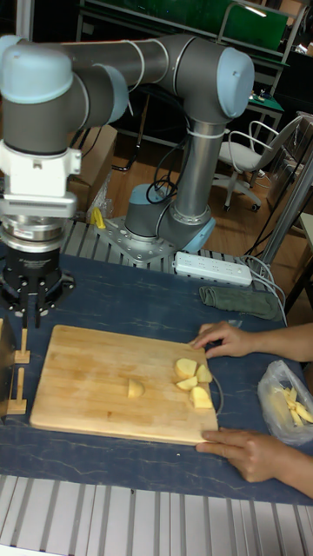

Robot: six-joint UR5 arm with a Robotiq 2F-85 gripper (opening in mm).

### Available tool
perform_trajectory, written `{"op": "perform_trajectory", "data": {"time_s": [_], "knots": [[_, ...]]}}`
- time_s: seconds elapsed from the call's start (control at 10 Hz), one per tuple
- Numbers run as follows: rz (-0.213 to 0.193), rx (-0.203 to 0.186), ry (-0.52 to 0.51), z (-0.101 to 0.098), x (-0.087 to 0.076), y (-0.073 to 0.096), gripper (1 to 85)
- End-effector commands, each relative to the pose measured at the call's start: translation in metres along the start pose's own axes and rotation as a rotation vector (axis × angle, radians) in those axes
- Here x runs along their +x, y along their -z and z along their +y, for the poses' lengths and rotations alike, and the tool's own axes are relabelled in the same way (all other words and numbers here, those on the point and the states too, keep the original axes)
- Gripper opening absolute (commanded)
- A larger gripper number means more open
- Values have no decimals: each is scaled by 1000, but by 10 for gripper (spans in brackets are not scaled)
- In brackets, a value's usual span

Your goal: Chop the potatoes

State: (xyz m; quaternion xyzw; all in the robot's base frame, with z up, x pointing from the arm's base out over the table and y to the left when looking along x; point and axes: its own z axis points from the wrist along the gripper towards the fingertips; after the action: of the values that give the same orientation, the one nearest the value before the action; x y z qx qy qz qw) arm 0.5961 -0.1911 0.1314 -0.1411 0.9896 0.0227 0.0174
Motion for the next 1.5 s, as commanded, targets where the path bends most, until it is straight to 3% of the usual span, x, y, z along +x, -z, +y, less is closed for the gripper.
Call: {"op": "perform_trajectory", "data": {"time_s": [0.0, 0.1, 0.3, 0.4, 0.5, 0.7, 0.8, 0.9, 1.0, 1.1, 1.4], "knots": [[-44, -15, -61, -13, -8, -10, 253], [-50, -16, -74, -15, -8, -11, 260], [-22, -23, -113, -19, 3, -14, 263], [-5, 15, -112, -31, 10, -15, 263], [5, 27, -121, -35, 15, -15, 263], [-2, 29, -118, -30, 11, -10, 257], [-23, 35, -50, -32, 5, -10, 237], [-36, 12, -17, -26, 2, -10, 223], [-86, -4, -25, -22, -11, -9, 223], [-88, 22, -14, -29, -12, -9, 230], [-78, 1, -41, -23, -9, -9, 233]]}}
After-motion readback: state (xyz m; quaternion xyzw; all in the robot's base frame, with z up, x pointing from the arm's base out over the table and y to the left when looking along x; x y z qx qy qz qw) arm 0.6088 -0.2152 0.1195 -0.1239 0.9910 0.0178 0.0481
